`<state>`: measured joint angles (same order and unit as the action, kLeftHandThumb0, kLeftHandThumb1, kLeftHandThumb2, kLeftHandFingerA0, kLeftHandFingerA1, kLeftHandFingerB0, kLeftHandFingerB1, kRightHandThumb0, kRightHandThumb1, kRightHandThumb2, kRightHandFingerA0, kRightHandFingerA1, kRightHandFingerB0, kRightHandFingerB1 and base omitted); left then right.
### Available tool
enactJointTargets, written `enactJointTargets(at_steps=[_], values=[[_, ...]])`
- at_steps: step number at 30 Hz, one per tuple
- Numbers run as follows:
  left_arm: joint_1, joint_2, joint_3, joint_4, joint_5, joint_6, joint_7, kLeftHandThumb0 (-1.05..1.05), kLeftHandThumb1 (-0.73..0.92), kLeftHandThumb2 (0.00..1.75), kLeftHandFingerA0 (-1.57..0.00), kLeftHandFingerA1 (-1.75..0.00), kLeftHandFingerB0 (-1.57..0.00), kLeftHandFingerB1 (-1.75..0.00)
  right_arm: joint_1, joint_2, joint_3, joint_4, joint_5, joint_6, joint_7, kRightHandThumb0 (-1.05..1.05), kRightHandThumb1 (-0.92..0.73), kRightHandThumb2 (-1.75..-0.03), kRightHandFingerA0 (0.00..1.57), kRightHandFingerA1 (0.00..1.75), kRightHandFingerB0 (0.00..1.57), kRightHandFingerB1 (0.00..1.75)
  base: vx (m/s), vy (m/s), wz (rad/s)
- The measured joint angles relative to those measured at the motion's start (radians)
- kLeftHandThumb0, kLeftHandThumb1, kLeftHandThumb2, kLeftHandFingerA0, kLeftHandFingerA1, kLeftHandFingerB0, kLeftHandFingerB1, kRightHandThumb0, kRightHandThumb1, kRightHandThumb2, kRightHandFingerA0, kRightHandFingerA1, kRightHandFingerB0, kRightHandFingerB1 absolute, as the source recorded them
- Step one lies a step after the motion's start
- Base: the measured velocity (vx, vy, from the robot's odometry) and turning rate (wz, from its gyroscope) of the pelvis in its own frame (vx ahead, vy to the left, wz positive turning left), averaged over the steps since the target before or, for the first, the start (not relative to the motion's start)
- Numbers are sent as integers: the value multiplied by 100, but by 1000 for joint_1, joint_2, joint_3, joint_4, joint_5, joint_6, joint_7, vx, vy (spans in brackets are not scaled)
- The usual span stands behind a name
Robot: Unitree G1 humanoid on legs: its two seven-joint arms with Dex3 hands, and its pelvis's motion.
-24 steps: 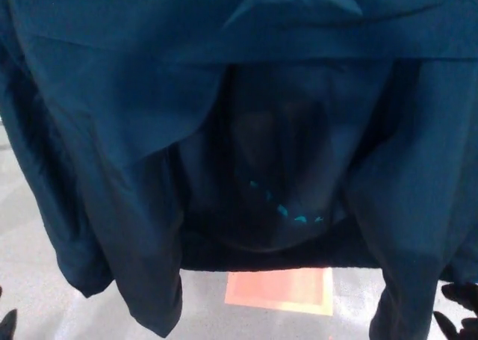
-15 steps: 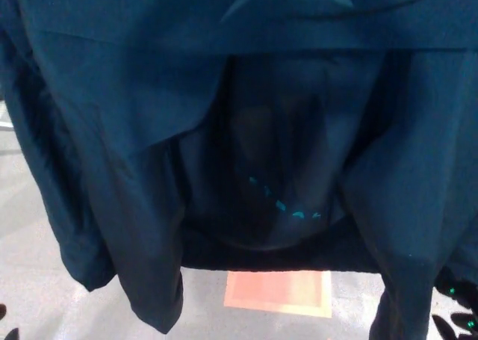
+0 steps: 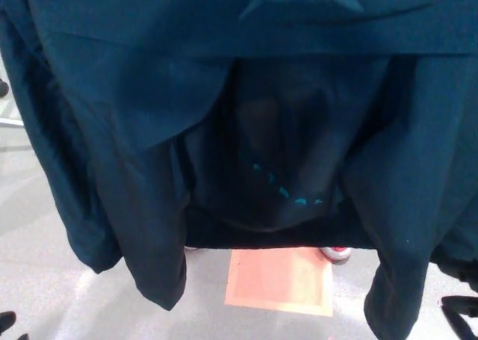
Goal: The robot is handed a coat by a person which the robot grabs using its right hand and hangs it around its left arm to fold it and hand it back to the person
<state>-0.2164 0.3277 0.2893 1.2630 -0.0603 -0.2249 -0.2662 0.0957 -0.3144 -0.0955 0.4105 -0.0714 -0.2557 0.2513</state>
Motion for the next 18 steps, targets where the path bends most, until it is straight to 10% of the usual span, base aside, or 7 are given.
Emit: enactJointTargets(at_steps=[2, 3, 4, 11, 15, 16, 18], values=[[1, -6, 0, -1, 0, 0, -1, -25, 62, 108, -8, -51, -7, -50, 41, -8, -22, -73, 31, 5, 16, -67, -74, -62, 49, 50, 43, 45, 0, 0, 0], [1, -9, 0, -1, 0, 0, -2, -25, 62, 109, -8, -51, -7, -50, 58, -12, -39, -111, 51, 8, 26, -64, -57, -100, 54, 66, 33, 55, 0, 0, 0], [1, -10, 0, -1, 0, 0, -3, -25, 63, 109, -7, -50, -7, -50, 66, -17, -50, -133, 68, 12, 34, -70, -76, -63, 61, 52, 46, 47, 0, 0, 0], [1, -13, 3, -2, -1, 0, -11, -24, 62, 109, -10, -52, -10, -51, 86, -56, -136, -261, 186, 46, 85, -74, -57, -96, 66, 69, 56, 64, 0, 0, 0], [0, -13, 3, -2, -1, 0, -12, -23, 63, 110, -10, -52, -10, -50, 66, -83, -163, -297, 243, 66, 99, -72, -73, -62, 70, 64, 56, 65, 0, 0, 0], [0, -13, 3, -2, -1, 0, -12, -23, 62, 109, -11, -52, -10, -51, 59, -87, -167, -304, 255, 70, 101, -68, -57, -97, 64, 72, 54, 70, 0, 0, 0], [0, -13, 3, -2, -1, 0, -13, -23, 62, 109, -11, -52, -11, -51, 36, -98, -177, -318, 286, 81, 106, -66, -75, -62, 68, 67, 55, 63, 0, 0, 0]])
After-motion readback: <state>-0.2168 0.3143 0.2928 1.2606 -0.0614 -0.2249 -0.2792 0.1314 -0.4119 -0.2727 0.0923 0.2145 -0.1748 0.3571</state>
